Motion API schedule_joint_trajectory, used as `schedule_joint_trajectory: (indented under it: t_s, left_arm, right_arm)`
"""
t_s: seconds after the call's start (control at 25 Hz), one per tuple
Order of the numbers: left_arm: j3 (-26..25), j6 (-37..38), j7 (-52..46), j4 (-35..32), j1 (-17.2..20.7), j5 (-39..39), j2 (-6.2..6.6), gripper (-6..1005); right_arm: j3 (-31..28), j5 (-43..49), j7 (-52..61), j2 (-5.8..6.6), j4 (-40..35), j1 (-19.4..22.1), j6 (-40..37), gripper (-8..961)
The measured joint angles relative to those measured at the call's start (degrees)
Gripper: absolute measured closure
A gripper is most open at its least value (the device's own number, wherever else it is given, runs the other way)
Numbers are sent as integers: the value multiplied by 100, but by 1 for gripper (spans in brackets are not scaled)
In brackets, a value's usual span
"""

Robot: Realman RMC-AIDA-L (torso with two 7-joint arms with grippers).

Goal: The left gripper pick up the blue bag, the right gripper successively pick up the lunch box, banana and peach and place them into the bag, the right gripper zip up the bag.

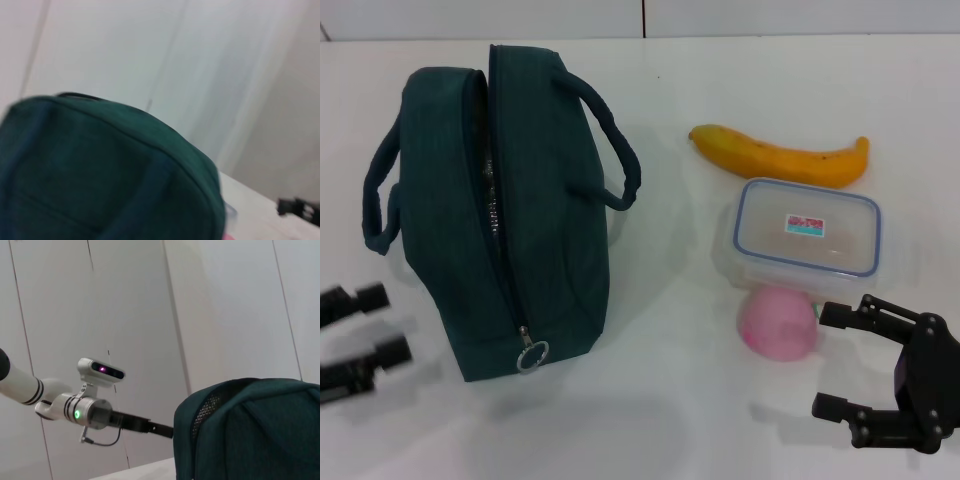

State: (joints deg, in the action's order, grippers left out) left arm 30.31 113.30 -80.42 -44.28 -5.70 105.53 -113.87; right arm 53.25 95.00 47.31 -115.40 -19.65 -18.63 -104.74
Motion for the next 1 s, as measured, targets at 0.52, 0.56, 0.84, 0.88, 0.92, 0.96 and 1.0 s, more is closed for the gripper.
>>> schedule_joint_trajectory:
  t_s: [0.52,0.56,0.84,0.88,0.92,0.96,1.0]
  left_arm:
    - [-346,-140,-3430,-911,-804,51,509,142]
    - [-354,-178,-3853,-1045,-927,80,576,142]
    - [-320,-312,-5863,-2210,-1821,1116,650,143]
    - [-292,-317,-6117,-2385,-1976,1340,638,143]
    - [-239,-319,-6393,-2548,-2135,1552,628,143]
    - [-175,-320,-6564,-2628,-2219,1665,627,143]
    - [-82,-321,-6740,-2718,-2318,1762,627,143]
  right_arm:
    - [-17,1,3,0,-14,-1,-1,74]
    - [-17,1,4,0,-16,-2,5,74]
    - [-18,1,7,0,-20,-13,36,75]
    - [-20,1,7,0,-20,-19,36,75]
    - [-22,1,7,1,-18,-39,37,75]
    - [-24,1,7,3,-8,-57,37,75]
    - [-26,1,7,5,3,-75,39,76]
